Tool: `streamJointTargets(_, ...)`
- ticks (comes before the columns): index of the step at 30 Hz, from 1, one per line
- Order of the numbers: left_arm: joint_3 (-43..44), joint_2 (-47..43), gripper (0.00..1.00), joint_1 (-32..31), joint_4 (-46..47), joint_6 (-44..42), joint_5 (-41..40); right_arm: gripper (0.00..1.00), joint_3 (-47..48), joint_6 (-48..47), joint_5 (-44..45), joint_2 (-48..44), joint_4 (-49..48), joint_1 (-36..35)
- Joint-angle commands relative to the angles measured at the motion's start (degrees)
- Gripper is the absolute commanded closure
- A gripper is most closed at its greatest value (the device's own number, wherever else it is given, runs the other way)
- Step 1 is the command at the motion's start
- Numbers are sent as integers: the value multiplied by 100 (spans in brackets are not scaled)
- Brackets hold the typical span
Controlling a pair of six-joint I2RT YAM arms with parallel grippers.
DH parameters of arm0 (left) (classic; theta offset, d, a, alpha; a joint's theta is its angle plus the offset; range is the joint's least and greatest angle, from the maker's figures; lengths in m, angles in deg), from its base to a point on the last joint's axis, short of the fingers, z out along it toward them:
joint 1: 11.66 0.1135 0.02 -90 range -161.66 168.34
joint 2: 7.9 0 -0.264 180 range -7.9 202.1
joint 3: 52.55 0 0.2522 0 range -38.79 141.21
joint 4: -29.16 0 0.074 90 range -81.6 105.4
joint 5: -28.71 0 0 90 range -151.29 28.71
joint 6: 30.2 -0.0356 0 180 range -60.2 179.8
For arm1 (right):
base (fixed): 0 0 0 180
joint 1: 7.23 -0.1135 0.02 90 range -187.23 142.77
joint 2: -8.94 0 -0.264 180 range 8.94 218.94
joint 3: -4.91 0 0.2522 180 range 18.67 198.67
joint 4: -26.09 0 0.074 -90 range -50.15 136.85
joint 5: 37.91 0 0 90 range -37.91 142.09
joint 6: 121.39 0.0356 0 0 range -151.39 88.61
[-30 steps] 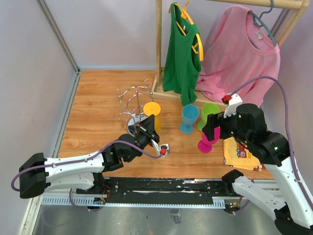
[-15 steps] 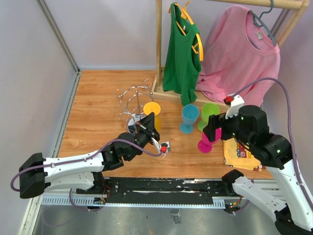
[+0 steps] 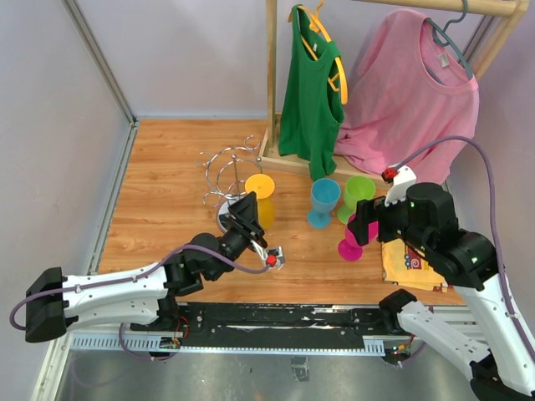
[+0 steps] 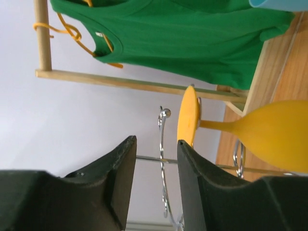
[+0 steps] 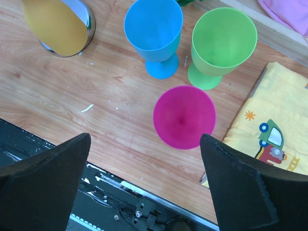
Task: Take the wine glass off the wine glass rack
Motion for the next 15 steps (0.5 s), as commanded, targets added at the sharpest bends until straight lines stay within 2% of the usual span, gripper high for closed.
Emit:
streamJointTargets(1,-387,-305,51,-155,113,-128,-149,2,-212,-58,131,-70,-99,47)
streamJointTargets(6,-553,-369,44,-165,119,-186,-110,2,-548,-4,287,-207,-300,49)
streamJointTargets(15,-477,-178,45,-164,254,-414,2,2,-1103,90,467,-531,-717,52)
